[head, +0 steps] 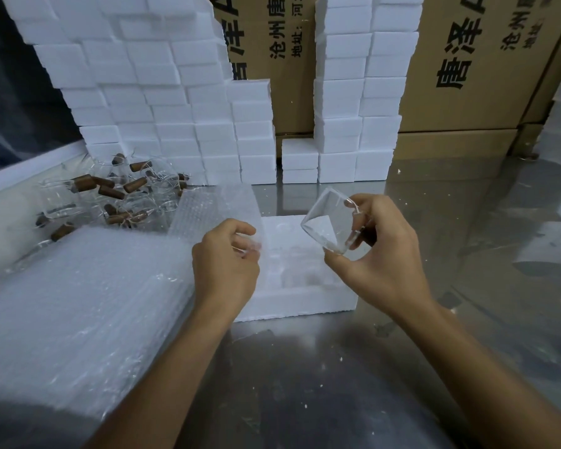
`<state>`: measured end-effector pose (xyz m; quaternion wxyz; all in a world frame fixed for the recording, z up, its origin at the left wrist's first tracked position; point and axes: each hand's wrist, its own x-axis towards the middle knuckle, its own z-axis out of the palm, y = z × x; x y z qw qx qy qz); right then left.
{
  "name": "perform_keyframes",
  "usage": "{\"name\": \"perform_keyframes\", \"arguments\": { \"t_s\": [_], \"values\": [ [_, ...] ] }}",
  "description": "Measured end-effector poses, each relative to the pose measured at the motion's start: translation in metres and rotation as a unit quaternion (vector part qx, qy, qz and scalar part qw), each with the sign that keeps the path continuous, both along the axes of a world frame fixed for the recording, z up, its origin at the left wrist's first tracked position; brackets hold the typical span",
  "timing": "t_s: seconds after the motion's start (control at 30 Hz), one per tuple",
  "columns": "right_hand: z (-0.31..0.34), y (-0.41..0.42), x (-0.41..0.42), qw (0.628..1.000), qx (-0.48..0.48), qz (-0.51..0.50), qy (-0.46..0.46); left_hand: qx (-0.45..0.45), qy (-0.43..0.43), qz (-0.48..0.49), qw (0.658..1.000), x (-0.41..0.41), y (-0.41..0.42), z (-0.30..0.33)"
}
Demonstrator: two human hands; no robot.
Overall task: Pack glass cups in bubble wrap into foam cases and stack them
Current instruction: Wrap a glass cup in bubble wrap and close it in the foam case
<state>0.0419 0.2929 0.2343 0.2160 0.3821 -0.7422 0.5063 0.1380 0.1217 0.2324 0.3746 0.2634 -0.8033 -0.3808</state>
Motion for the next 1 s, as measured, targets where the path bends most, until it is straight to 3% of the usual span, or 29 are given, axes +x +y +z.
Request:
{"name": "perform_keyframes", "arguments": {
  "t_s": [0.13, 0.33, 0.43, 0.67, 0.8, 1.0],
  "values": [
    [0.0, -0.001, 0.002, 0.998, -0.014, -0.001, -0.055, 0.016, 0.021, -0.007, 1.0, 0.0, 0.0, 0.001],
    [0.007, -0.003, 0.006, 0.96, -0.112, 0.057, -0.249, 0.028, 0.079, -0.023, 0.996, -0.001, 0.002, 0.003],
    [0.009, -0.003, 0.007, 0.911, -0.177, 0.119, -0.353, 0.05, 0.112, -0.069, 0.99, -0.001, 0.002, 0.003],
    [0.017, -0.001, 0.005, 0.735, -0.303, 0.238, -0.557, 0.033, 0.112, -0.062, 0.991, -0.005, 0.003, 0.0],
    [0.019, 0.001, 0.008, 0.664, -0.351, 0.271, -0.602, 0.037, 0.137, -0.06, 0.988, -0.004, 0.003, 0.0],
    [0.022, -0.006, 0.023, 0.591, -0.344, 0.418, -0.598, -0.021, 0.139, -0.089, 0.986, -0.002, 0.013, 0.0]
  ]
}}
